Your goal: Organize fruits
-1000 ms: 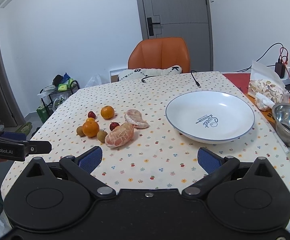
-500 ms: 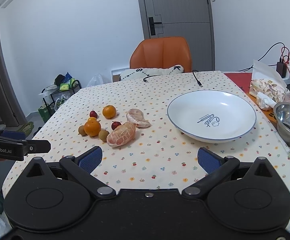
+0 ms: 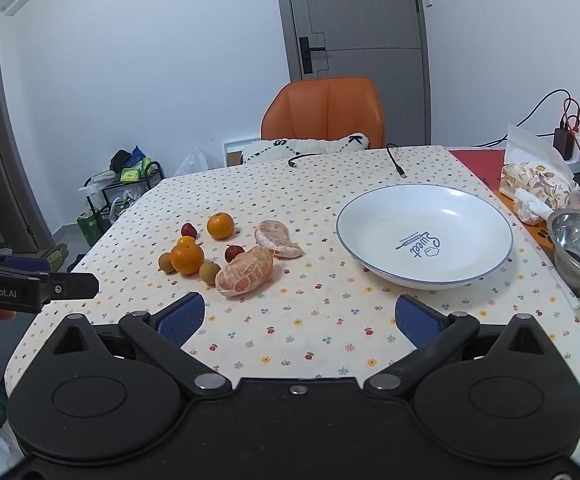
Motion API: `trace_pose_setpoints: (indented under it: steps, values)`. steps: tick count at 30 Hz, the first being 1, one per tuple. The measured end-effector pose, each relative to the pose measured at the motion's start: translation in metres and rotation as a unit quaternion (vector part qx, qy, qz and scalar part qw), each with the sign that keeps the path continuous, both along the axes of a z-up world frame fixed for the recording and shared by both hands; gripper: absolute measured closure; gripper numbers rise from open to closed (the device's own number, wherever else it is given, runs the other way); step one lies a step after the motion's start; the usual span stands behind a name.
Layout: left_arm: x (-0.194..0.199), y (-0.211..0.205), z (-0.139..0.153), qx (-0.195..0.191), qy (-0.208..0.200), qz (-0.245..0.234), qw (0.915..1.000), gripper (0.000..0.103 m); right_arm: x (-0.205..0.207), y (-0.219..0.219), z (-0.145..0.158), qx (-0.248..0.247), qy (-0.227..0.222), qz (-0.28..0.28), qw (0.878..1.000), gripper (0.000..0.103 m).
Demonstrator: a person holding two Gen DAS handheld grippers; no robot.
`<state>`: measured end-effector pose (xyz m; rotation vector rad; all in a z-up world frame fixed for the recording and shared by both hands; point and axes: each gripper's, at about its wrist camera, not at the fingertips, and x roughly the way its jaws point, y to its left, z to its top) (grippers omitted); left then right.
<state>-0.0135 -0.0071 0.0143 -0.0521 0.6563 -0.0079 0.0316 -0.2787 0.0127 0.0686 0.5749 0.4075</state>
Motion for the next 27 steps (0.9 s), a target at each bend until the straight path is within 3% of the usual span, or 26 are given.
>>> trace_pose_setpoints:
  steps: [19,27]
  values:
    - [0.015,0.015,-0.010,-0.020,-0.031,0.015,0.9992,0.002,0.015,0.008,-0.005,0.029,-0.013,0.026,0.999,0.001]
    - [0.033,0.013,-0.021,-0.031,-0.031,0.011,0.9990,0.015,0.031,0.021,-0.015,0.036,0.000,0.038,0.999,0.005]
